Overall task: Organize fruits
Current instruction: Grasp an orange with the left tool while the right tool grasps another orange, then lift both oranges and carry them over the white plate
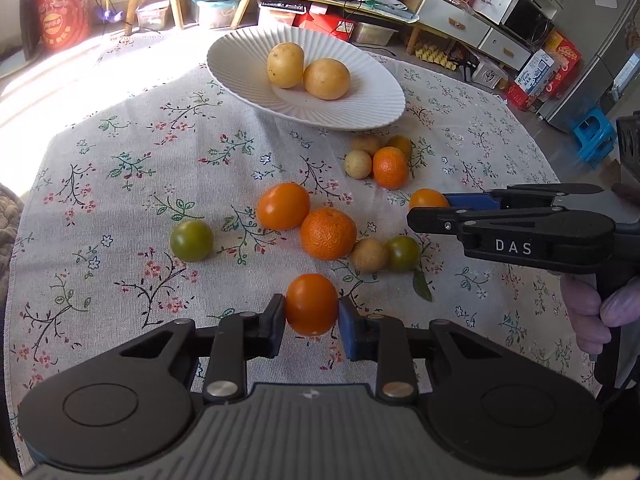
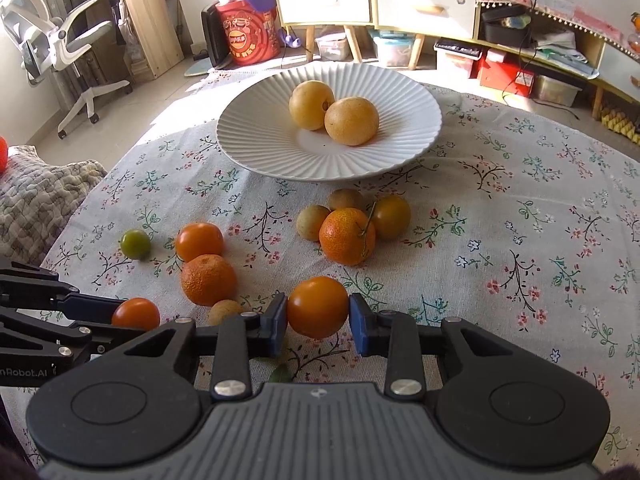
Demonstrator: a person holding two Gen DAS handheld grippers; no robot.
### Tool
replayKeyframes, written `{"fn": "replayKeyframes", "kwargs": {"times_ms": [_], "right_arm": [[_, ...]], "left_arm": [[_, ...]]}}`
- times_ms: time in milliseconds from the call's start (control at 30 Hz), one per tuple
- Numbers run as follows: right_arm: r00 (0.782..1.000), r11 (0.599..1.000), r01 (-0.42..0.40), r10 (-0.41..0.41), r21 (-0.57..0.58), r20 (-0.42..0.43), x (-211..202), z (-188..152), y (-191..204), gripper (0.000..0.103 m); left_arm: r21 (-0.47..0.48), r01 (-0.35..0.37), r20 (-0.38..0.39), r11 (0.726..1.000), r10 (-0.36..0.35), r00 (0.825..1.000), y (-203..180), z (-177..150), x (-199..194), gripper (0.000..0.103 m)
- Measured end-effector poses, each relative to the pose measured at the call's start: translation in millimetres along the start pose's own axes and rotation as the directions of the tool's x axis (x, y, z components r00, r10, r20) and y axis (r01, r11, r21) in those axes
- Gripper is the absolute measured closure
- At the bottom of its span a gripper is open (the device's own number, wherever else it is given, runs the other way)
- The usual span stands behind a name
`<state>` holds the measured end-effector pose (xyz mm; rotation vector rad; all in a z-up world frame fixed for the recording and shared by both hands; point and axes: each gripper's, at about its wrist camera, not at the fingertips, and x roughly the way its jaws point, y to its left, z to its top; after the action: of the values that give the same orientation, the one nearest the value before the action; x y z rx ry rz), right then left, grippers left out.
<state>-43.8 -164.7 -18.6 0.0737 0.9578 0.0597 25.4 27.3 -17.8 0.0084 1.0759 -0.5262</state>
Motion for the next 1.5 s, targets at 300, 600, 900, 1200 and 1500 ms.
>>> {"fn": "replayKeyframes", "kwargs": {"times_ms": [300,600,900,1200,1500], "right_arm": [[0.997,0.999,0.001,-0.004,0.041,0.073,-12.7,22.2,-6.8,0.073],[0.993,0.996,0.006,-0.016,0.084,0.120,-12.3,40.7,-17.1,0.073],[0.986,0.996,0.010,-0.024,0.087,0.163,4.5,72.0,-38.3,0.073],[0.990,0.991,-0.001,-0.018,0.137,0.142,35.3,102.1,-64.5,0.073],[0.992,0.988,-0.019,0.000,0.151,0.126,57.6,111.5,-68.9,0.073]], "left_arm": [[-0.020,0.025,0.076,0.999,-0.023,0.997,-5.6,20.9,-7.2,0.089],[-0.059,0.025,0.159,0.998,-0.015,0.987,-9.5,50.0,-1.1,0.089],[-0.069,0.002,0.222,0.998,0.013,0.975,-9.3,77.3,19.9,0.089],[-0.003,-0.039,0.238,0.999,0.038,0.971,-13.6,101.1,45.2,0.089],[0.015,-0.045,0.218,0.999,0.040,0.975,-8.3,105.9,62.5,0.089]]}}
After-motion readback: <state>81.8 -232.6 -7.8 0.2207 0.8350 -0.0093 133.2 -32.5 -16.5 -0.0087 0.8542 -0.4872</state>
